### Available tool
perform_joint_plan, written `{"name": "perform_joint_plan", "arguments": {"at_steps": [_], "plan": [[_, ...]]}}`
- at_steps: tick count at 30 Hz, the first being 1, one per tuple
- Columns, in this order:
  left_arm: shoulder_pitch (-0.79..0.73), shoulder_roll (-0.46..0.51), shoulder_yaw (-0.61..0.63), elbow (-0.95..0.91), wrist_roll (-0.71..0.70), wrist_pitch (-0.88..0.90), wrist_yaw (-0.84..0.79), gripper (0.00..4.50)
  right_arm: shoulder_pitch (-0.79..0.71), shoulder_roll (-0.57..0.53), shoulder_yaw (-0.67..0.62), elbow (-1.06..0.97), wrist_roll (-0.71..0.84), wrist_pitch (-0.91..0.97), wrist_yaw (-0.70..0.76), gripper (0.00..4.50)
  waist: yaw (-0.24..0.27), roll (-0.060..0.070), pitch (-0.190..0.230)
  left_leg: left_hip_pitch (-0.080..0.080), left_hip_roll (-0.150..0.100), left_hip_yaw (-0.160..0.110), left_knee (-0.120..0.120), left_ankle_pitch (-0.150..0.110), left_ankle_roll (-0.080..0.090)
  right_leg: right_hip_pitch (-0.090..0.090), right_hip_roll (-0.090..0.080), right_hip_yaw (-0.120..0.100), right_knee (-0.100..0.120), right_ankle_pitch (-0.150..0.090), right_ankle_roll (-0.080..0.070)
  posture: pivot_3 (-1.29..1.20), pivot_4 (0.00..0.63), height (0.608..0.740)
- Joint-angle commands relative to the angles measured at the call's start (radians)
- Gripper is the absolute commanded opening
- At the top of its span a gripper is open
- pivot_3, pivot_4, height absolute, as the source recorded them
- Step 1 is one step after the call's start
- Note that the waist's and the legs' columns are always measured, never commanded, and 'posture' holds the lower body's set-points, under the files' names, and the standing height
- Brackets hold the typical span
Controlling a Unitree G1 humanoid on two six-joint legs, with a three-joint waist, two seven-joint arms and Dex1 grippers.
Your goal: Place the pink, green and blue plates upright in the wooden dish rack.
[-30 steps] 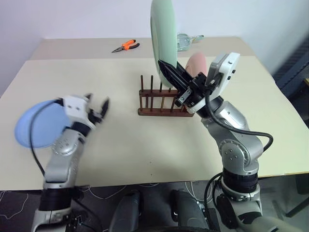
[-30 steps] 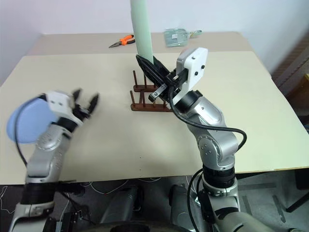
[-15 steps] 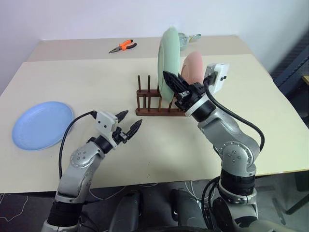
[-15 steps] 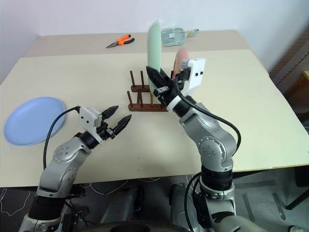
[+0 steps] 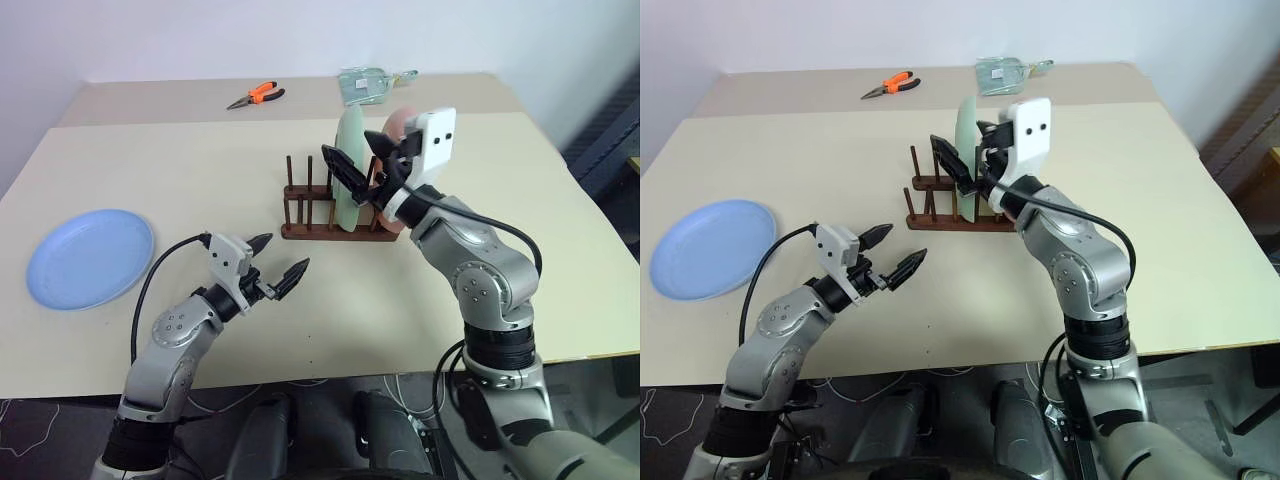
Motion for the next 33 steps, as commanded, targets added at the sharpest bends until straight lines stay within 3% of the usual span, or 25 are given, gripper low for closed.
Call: {"name": "perform_joint_plan", "arguments": {"at_steps": [1, 5, 7, 13, 17, 22, 23, 25, 31, 33], "plan": [[-0.051, -0.037, 0.102, 0.009, -0.025, 0.013, 0.100, 4.50, -0.052, -0.031, 0.053, -0.014, -0.131, -0.125, 0.036, 3.99, 0.001, 0.000, 0.000, 0.000, 0.000, 0.000, 0.000, 0.000, 0.000, 0.000, 0.000, 0.000, 0.000, 0.000, 0.000, 0.00, 0.150, 0.738], [-0.152, -0.093, 0.271, 0.114, 0.011, 0.006, 0.337, 4.50, -0.100, -0.111, 0.132, 0.014, -0.293, -0.310, 0.130, 3.99, 0.003, -0.001, 0.000, 0.000, 0.000, -0.001, 0.002, 0.000, 0.000, 0.001, 0.001, -0.001, 0.000, 0.002, 0.004, 0.00, 0.150, 0.738], [-0.214, -0.117, 0.400, 0.183, 0.047, 0.005, 0.544, 4.50, -0.102, -0.150, 0.192, 0.011, -0.347, -0.401, 0.212, 4.26, 0.001, -0.001, 0.000, 0.000, 0.000, -0.001, 0.002, 0.000, 0.000, 0.002, 0.001, -0.001, 0.000, 0.002, 0.004, 0.00, 0.150, 0.738], [-0.272, -0.109, 0.645, 0.198, 0.130, 0.037, 0.919, 4.50, -0.065, -0.131, 0.246, 0.048, -0.388, -0.489, 0.300, 4.26, 0.002, -0.004, -0.001, 0.001, 0.000, -0.002, 0.002, 0.000, 0.000, 0.002, 0.002, -0.002, 0.000, 0.002, 0.004, 0.00, 0.150, 0.738], [-0.284, -0.153, 0.763, 0.132, 0.062, 0.134, 1.062, 4.50, -0.044, -0.106, 0.251, 0.070, -0.398, -0.517, 0.331, 4.26, 0.009, -0.005, -0.001, 0.000, 0.000, -0.003, 0.003, 0.000, 0.000, 0.003, 0.001, -0.002, 0.000, 0.002, 0.004, 0.00, 0.150, 0.738], [-0.306, -0.258, 0.877, 0.090, -0.135, 0.256, 1.162, 4.50, -0.029, -0.085, 0.250, 0.083, -0.412, -0.538, 0.352, 4.26, 0.019, -0.006, -0.002, 0.000, -0.001, -0.004, 0.003, 0.000, -0.001, 0.003, -0.001, -0.003, 0.000, 0.002, 0.004, 0.00, 0.150, 0.738], [-0.306, -0.262, 0.881, 0.089, -0.155, 0.265, 1.164, 4.00, -0.028, -0.081, 0.249, 0.084, -0.415, -0.540, 0.355, 4.50, 0.020, -0.007, -0.002, 0.000, -0.001, -0.004, 0.003, 0.000, -0.001, 0.003, -0.001, -0.003, 0.000, 0.002, 0.004, 0.00, 0.150, 0.738], [-0.300, -0.261, 0.879, 0.094, -0.175, 0.286, 1.169, 3.24, -0.026, -0.073, 0.248, 0.084, -0.421, -0.543, 0.359, 4.50, 0.020, -0.007, -0.002, 0.001, -0.001, -0.004, 0.003, 0.000, -0.001, 0.003, 0.000, -0.003, 0.000, 0.002, 0.004, 0.00, 0.150, 0.738], [-0.326, -0.239, 0.868, 0.108, -0.277, 0.291, 1.131, 0.02, -0.020, -0.065, 0.228, 0.067, -0.404, -0.510, 0.376, 4.50, 0.022, -0.007, -0.002, 0.001, -0.001, -0.004, 0.003, 0.000, -0.002, 0.003, 0.000, -0.004, 0.000, 0.002, 0.004, 0.00, 0.150, 0.738], [-0.348, -0.213, 0.806, 0.086, -0.280, 0.266, 1.055, 0.02, -0.024, -0.069, 0.223, 0.063, -0.405, -0.502, 0.384, 4.50, 0.025, -0.008, -0.002, 0.001, -0.001, -0.004, 0.003, 0.001, -0.002, 0.003, 0.000, -0.004, 0.000, 0.002, 0.004, 0.00, 0.150, 0.738]]}}
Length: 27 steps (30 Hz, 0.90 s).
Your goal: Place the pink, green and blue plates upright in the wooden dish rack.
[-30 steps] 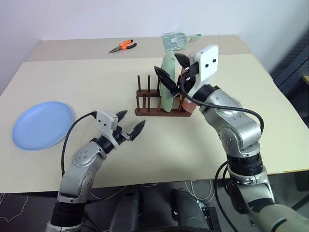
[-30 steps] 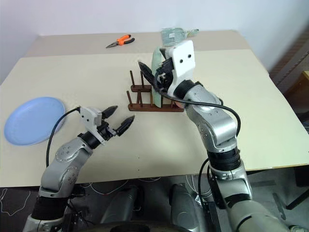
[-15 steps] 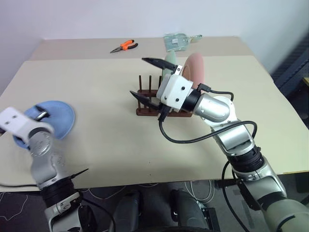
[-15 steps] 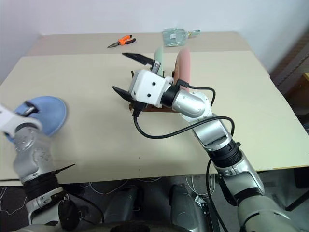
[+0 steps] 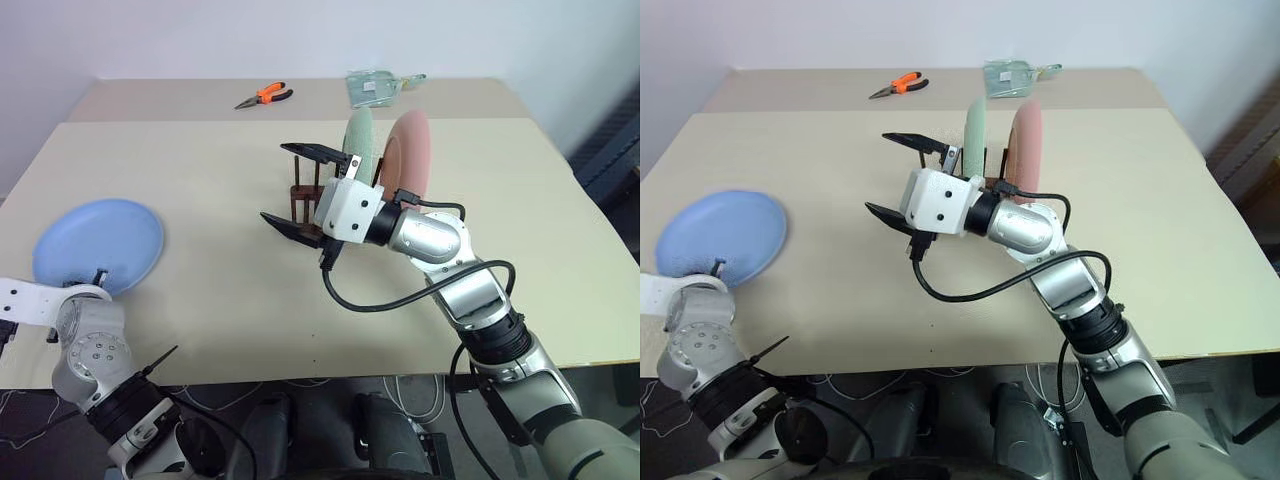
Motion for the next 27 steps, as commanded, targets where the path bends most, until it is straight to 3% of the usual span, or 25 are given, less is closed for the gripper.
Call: {"name": "perform_joint_plan", "arguments": {"at_steps": [1, 5, 10, 16, 19, 26, 27], "plan": [[-0.041, 0.055, -0.116, -0.052, -0.005, -0.037, -0.125, 0.02, -0.014, 0.003, -0.033, -0.035, 0.006, 0.004, 0.010, 4.50, 0.001, 0.000, 0.000, 0.000, 0.000, 0.000, 0.000, 0.000, 0.000, 0.000, 0.000, 0.000, 0.000, 0.000, 0.000, 0.00, 0.150, 0.738], [-0.103, 0.139, -0.342, -0.131, 0.092, -0.100, -0.302, 0.02, -0.035, -0.007, -0.007, -0.034, -0.049, -0.020, 0.024, 4.50, 0.003, -0.001, 0.000, 0.000, -0.001, 0.000, 0.000, 0.000, 0.000, 0.000, 0.000, -0.001, -0.001, 0.000, 0.000, 0.00, 0.150, 0.738], [-0.210, 0.170, -0.555, -0.190, 0.131, -0.098, -0.433, 0.02, -0.097, 0.011, 0.036, 0.044, -0.159, -0.056, 0.004, 4.50, -0.009, -0.001, 0.000, 0.000, -0.001, 0.001, -0.001, 0.000, 0.000, 0.000, 0.000, 0.000, -0.001, 0.000, 0.000, 0.00, 0.150, 0.738], [-0.240, 0.135, -0.653, -0.239, 0.120, -0.065, -0.472, 0.02, -0.195, 0.035, 0.076, 0.217, -0.313, -0.134, -0.066, 4.50, -0.028, -0.001, 0.001, 0.001, -0.001, 0.001, -0.002, 0.001, -0.002, -0.001, 0.002, 0.000, 0.001, 0.000, 0.000, 0.00, 0.150, 0.738], [-0.225, 0.118, -0.656, -0.257, 0.113, -0.056, -0.478, 0.00, -0.226, 0.050, 0.076, 0.278, -0.359, -0.154, -0.093, 3.57, -0.026, -0.001, 0.001, 0.001, 0.000, 0.000, -0.002, 0.002, -0.002, -0.001, 0.003, 0.000, 0.001, 0.000, -0.001, 0.00, 0.150, 0.738], [-0.205, 0.118, -0.631, -0.268, 0.074, -0.034, -0.513, 0.00, -0.227, 0.065, 0.078, 0.299, -0.402, -0.180, -0.105, 0.10, -0.023, -0.001, 0.001, 0.000, 0.000, 0.000, -0.002, 0.002, -0.002, -0.001, 0.003, 0.000, 0.001, 0.000, -0.001, 0.00, 0.150, 0.738], [-0.204, 0.113, -0.619, -0.266, 0.062, -0.034, -0.513, 0.34, -0.227, 0.066, 0.080, 0.299, -0.409, -0.188, -0.108, 0.01, -0.023, -0.001, 0.001, 0.000, 0.000, 0.000, -0.002, 0.002, -0.002, -0.001, 0.003, 0.000, 0.001, 0.000, -0.001, 0.00, 0.150, 0.738]]}}
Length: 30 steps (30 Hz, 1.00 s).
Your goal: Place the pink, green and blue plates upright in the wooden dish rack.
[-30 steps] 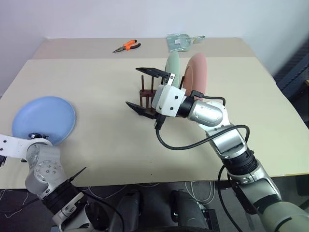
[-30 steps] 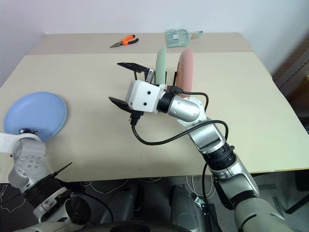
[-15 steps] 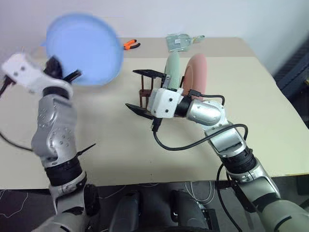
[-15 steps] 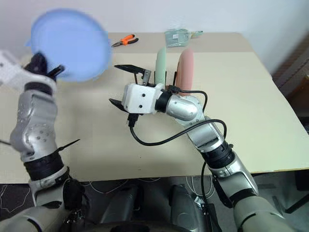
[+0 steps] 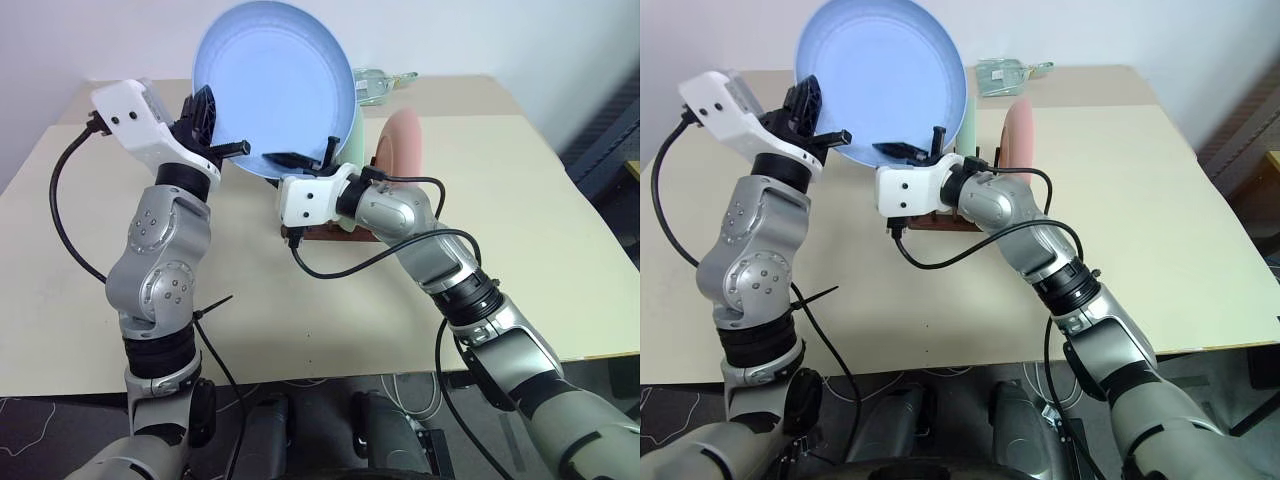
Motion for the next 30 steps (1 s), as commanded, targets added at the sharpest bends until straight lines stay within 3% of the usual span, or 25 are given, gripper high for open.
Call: {"name": "perform_joint_plan", "arguments": {"at_steps": [1, 2, 6, 9, 12, 14, 16, 19, 23, 30], "plan": [[-0.003, -0.007, 0.034, -0.041, -0.049, -0.003, -0.020, 0.69, -0.023, 0.008, -0.011, -0.020, -0.023, -0.030, -0.021, 0.00, 0.000, 0.000, 0.000, 0.000, 0.000, 0.000, 0.000, 0.000, 0.000, 0.000, 0.000, 0.000, 0.000, 0.000, 0.000, 0.00, 0.150, 0.738], [-0.010, -0.017, 0.053, -0.037, -0.071, -0.004, -0.014, 1.01, -0.023, 0.010, -0.009, -0.020, -0.032, -0.036, -0.025, 0.00, 0.000, 0.000, 0.000, 0.000, 0.000, 0.000, 0.000, 0.000, 0.000, 0.000, 0.000, 0.000, 0.000, 0.000, 0.000, 0.00, 0.150, 0.738], [-0.084, -0.028, 0.189, -0.009, -0.157, -0.091, 0.017, 3.06, -0.021, 0.010, -0.003, -0.011, -0.064, -0.055, -0.037, 0.00, 0.001, 0.000, 0.000, 0.000, 0.001, -0.001, 0.000, 0.000, 0.000, 0.000, 0.000, 0.000, 0.000, 0.000, 0.000, 0.00, 0.150, 0.738], [-0.086, 0.079, 0.295, 0.072, -0.067, -0.176, 0.026, 3.06, -0.021, 0.013, -0.026, -0.011, -0.060, -0.074, -0.060, 0.00, -0.009, 0.000, 0.000, 0.000, 0.000, 0.000, 0.000, 0.000, 0.000, 0.000, 0.001, 0.000, 0.000, 0.000, 0.000, 0.00, 0.150, 0.738], [-0.024, 0.187, 0.319, 0.148, 0.059, -0.238, 0.006, 3.06, -0.004, 0.035, -0.076, -0.049, 0.019, -0.073, -0.068, 0.00, -0.006, 0.000, 0.000, 0.002, 0.000, 0.000, -0.002, 0.001, -0.001, 0.000, 0.003, 0.001, 0.000, 0.000, -0.001, 0.00, 0.150, 0.738], [0.048, 0.247, 0.295, 0.190, 0.146, -0.266, -0.023, 3.06, 0.014, 0.054, -0.117, -0.088, 0.095, -0.069, -0.058, 0.00, -0.003, 0.000, 0.001, 0.002, 0.001, 0.000, -0.002, 0.001, -0.002, 0.000, 0.003, 0.001, 0.000, 0.000, -0.001, 0.00, 0.150, 0.738], [0.180, 0.298, 0.182, 0.208, 0.260, -0.312, -0.115, 3.06, 0.043, 0.097, -0.185, -0.164, 0.245, -0.027, -0.037, 0.00, 0.001, 0.000, 0.001, 0.002, 0.001, 0.000, -0.002, 0.001, -0.001, 0.001, 0.003, 0.001, 0.000, 0.000, -0.001, 0.00, 0.150, 0.738], [0.328, 0.257, 0.076, 0.190, 0.286, -0.344, -0.202, 3.06, 0.085, 0.178, -0.270, -0.315, 0.532, 0.152, 0.009, 0.00, 0.007, 0.000, 0.001, 0.001, 0.003, -0.001, -0.002, 0.000, -0.001, 0.001, 0.001, 0.000, -0.001, 0.000, -0.001, 0.00, 0.150, 0.738], [0.468, 0.187, -0.025, 0.205, 0.360, -0.399, -0.243, 3.06, 0.151, 0.291, -0.346, -0.502, 0.915, 0.475, -0.055, 0.00, 0.000, 0.000, 0.000, 0.000, 0.002, -0.002, -0.002, 0.000, 0.000, 0.000, -0.003, 0.000, 0.000, 0.000, -0.001, 0.00, 0.150, 0.738], [0.573, 0.122, -0.118, 0.207, 0.421, -0.504, -0.312, 3.06, 0.248, 0.417, -0.393, -0.550, 1.180, 0.714, -0.260, 0.00, -0.004, 0.003, 0.000, 0.000, 0.004, -0.001, -0.005, -0.001, -0.002, -0.004, -0.005, 0.000, 0.001, -0.001, -0.007, 0.00, 0.150, 0.738]]}}
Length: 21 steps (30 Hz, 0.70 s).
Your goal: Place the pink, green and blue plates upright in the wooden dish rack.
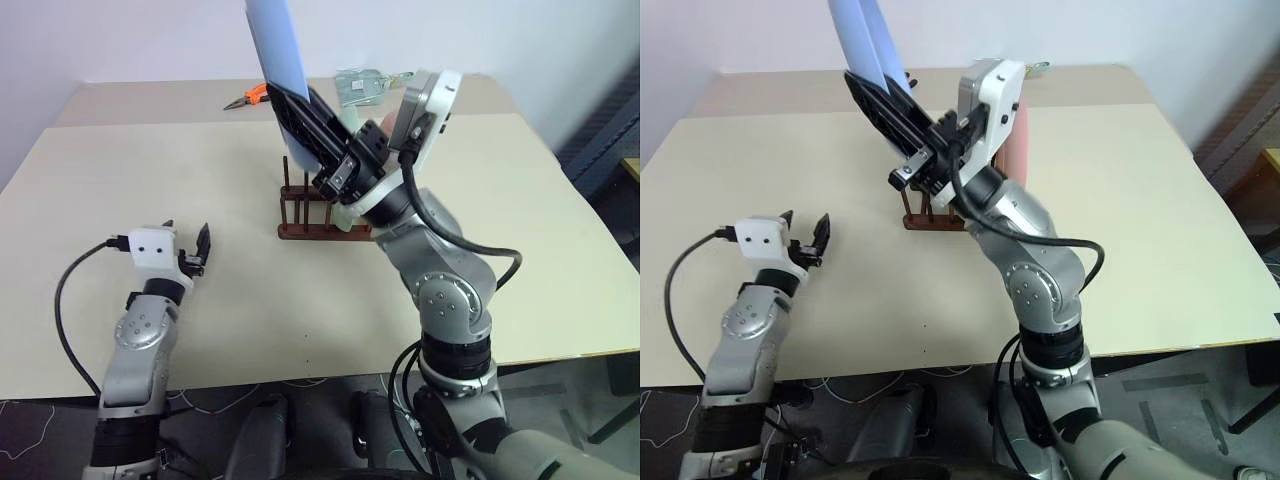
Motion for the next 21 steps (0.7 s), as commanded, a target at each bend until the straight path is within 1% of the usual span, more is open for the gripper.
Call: {"name": "perform_joint_plan", "arguments": {"at_steps": [1, 4, 7, 13, 21], "plan": [[0.024, -0.007, -0.027, -0.020, 0.044, -0.064, -0.026, 3.06, -0.014, 0.051, -0.049, -0.017, 0.112, 0.062, -0.092, 0.00, 0.001, 0.000, 0.000, -0.001, 0.000, 0.000, 0.000, 0.000, 0.000, -0.001, 0.000, 0.000, 0.000, 0.000, 0.000, 0.00, 0.150, 0.738], [0.034, -0.014, -0.025, -0.014, 0.049, -0.073, -0.035, 3.06, -0.024, 0.068, -0.080, 0.004, 0.163, 0.093, -0.143, 0.00, 0.002, 0.000, 0.000, -0.001, 0.000, 0.001, 0.000, 0.000, 0.001, -0.001, 0.000, 0.000, -0.001, 0.000, 0.000, 0.00, 0.150, 0.738], [0.037, -0.013, -0.028, -0.013, 0.061, -0.075, -0.047, 3.06, -0.026, 0.068, -0.081, 0.011, 0.192, 0.115, -0.168, 0.00, 0.003, 0.001, 0.000, -0.002, 0.000, 0.001, 0.000, 0.001, 0.001, -0.002, 0.000, 0.000, -0.001, 0.000, 0.000, 0.00, 0.150, 0.738], [0.042, -0.017, -0.028, -0.042, 0.058, -0.064, -0.071, 3.06, -0.035, 0.086, -0.098, 0.060, 0.180, 0.103, -0.253, 0.00, 0.002, 0.001, 0.000, -0.002, 0.000, 0.001, 0.000, 0.001, 0.001, -0.002, 0.000, 0.000, -0.001, 0.000, 0.000, 0.00, 0.150, 0.738], [0.066, -0.009, -0.066, -0.069, 0.063, -0.059, -0.137, 3.06, -0.090, 0.110, -0.152, 0.183, 0.241, 0.123, -0.374, 0.00, -0.001, 0.002, 0.000, -0.002, 0.000, 0.001, 0.000, 0.001, 0.001, -0.002, 0.000, 0.000, -0.001, 0.000, 0.000, 0.00, 0.150, 0.738]]}}
